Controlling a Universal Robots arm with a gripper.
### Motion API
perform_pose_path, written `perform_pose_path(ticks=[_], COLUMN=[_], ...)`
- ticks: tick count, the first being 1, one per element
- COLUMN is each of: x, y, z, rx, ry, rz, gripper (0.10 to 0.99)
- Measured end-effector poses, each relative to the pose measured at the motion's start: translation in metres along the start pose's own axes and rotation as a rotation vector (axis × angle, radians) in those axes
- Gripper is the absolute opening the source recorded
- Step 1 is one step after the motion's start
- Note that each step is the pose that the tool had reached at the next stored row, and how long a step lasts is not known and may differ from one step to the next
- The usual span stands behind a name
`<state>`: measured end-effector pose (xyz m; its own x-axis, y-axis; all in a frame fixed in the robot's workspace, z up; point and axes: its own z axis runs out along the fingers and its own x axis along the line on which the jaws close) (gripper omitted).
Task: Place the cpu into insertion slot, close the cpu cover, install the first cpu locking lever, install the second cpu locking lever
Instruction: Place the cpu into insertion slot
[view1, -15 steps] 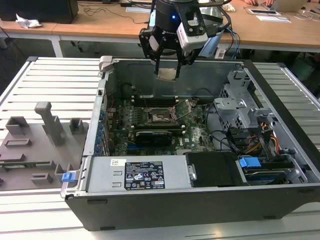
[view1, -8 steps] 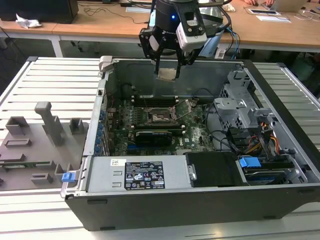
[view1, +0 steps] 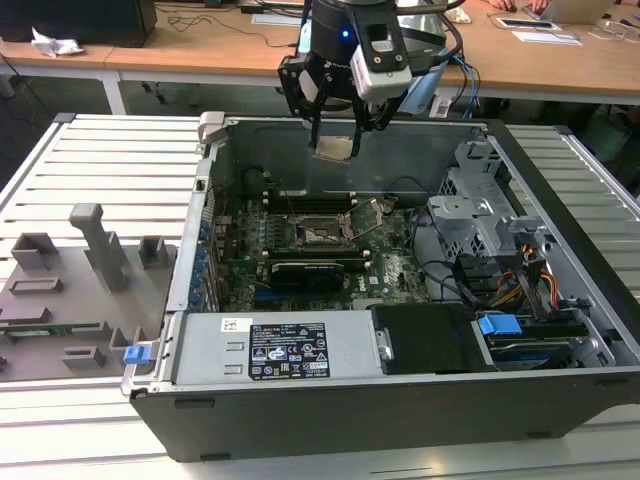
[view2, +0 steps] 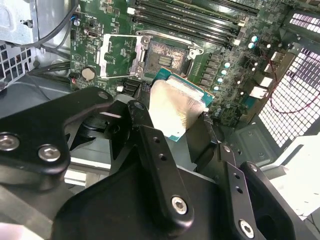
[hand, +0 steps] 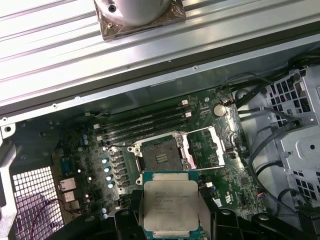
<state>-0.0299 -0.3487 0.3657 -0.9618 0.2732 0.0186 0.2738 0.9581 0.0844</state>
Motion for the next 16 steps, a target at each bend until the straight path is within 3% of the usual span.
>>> perform_pose_path(ticks=[16], x=[0.0], y=[0.0], z=[0.0], rx=[-0.002], ry=[-0.007], rz=[0.082], gripper=[0.529])
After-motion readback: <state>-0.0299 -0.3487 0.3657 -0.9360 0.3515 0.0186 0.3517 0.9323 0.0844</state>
